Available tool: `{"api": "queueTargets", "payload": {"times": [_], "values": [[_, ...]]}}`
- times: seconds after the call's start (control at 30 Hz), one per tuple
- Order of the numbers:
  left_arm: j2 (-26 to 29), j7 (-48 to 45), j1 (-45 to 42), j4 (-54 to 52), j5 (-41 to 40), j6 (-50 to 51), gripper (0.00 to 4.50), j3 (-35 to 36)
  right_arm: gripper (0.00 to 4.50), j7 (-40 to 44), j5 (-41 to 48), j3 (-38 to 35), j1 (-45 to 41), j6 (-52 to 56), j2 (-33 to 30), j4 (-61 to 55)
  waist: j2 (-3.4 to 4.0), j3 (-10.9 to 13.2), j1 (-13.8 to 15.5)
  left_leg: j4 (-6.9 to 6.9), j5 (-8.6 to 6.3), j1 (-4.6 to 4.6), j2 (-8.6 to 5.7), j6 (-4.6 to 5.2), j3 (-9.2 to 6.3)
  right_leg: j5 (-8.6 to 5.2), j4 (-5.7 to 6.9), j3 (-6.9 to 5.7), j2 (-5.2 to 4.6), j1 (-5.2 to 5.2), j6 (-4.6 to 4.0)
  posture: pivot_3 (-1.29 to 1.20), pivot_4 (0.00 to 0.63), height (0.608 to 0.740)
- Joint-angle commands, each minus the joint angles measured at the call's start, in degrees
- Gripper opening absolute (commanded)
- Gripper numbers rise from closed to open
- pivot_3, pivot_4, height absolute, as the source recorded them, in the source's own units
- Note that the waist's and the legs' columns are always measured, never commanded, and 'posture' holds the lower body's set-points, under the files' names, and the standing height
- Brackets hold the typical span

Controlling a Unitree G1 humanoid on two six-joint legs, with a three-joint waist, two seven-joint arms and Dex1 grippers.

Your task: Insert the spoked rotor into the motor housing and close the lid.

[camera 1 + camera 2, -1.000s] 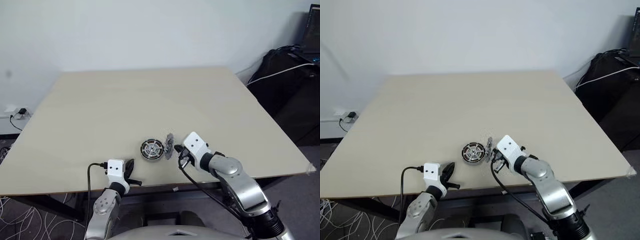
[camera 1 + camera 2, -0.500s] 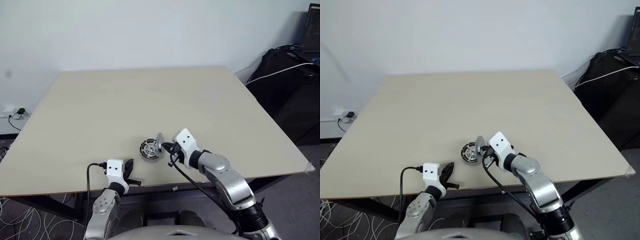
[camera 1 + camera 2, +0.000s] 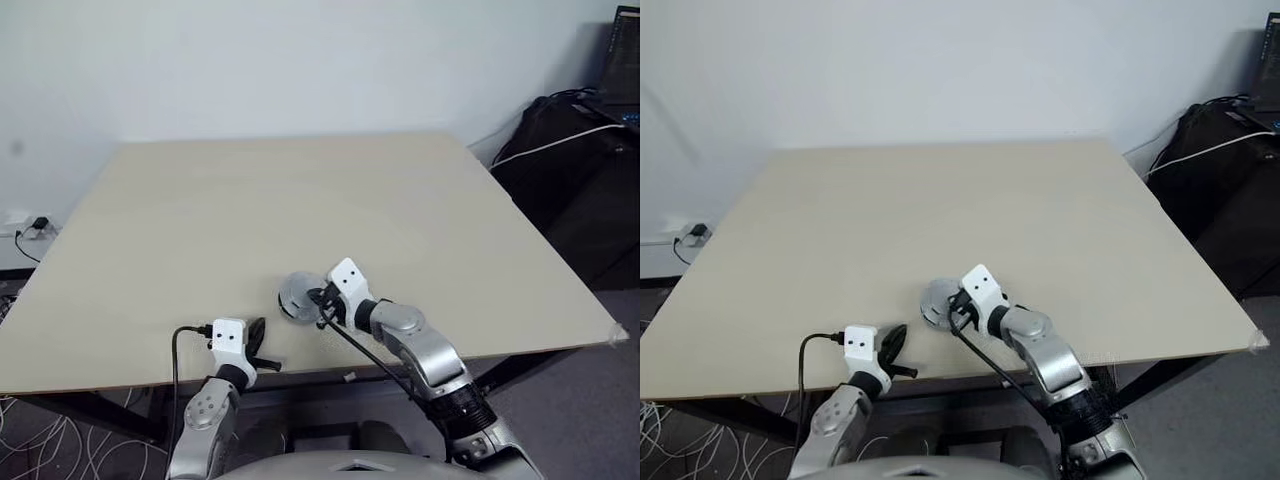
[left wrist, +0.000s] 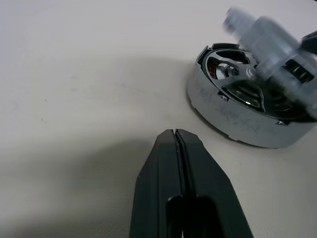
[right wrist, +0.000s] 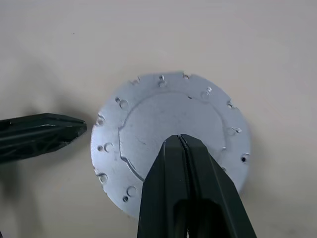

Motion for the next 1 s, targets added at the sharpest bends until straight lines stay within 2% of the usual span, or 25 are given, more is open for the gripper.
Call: {"api": "queueTargets", "payload": {"times": [0.03,0.23,0.33,0.43,0.83,1.0], "values": [[0.0,-0.2,-0.6,-1.1,0.1,-1.3,0.05,0.1,0.03,-0.7,0.1,0.0,-2.0,-1.3,1.8,3.0,0.02,0.0,0.0,0.0,0.0,0.0,0.0,0.0,0.0,0.0,0.0,0.0,0.0,0.0,0.0,0.0,0.0,0.74],[0.1,-0.3,-0.6,-0.8,0.0,-1.4,0.05,0.2,0.03,-1.6,-1.3,0.4,-3.6,-2.2,3.4,9.5,0.28,-0.2,-0.1,-0.01,0.01,0.01,-0.01,0.0,0.0,0.02,0.0,0.0,0.0,0.01,-0.03,0.0,0.0,0.74],[0.2,-0.3,-0.6,-0.7,0.0,-1.5,0.05,0.2,0.03,-0.5,-1.7,0.9,-3.7,-6.0,3.0,9.6,0.46,-0.4,-0.1,-0.01,0.01,0.04,-0.01,0.0,0.0,0.01,0.01,0.0,0.0,0.03,-0.01,0.0,0.0,0.74],[0.2,-0.3,-0.5,-0.6,0.0,-1.6,0.05,0.3,0.6,2.4,-0.2,0.6,-2.6,-9.8,2.1,5.5,0.46,-0.3,-0.1,0.0,0.0,0.06,-0.01,-0.03,0.0,0.0,0.02,0.0,0.0,0.04,0.0,0.0,0.0,0.74],[0.2,-0.9,-1.1,-0.3,0.0,-1.3,0.05,0.2,4.48,7.1,-0.3,1.2,-3.1,-11.0,-1.2,3.2,0.46,-0.3,-0.3,-0.03,0.02,0.03,-0.01,0.02,0.0,-0.01,0.0,0.0,0.0,0.01,-0.01,0.0,0.0,0.74],[0.1,-0.8,-0.8,-0.7,0.0,-1.2,0.05,0.3,4.48,8.8,-1.1,1.9,-4.7,-11.6,-1.3,6.6,0.46,-0.3,-0.4,-0.03,0.03,0.03,-0.01,0.03,-0.01,-0.01,0.01,0.0,0.0,0.0,-0.01,0.0,0.0,0.74]]}}
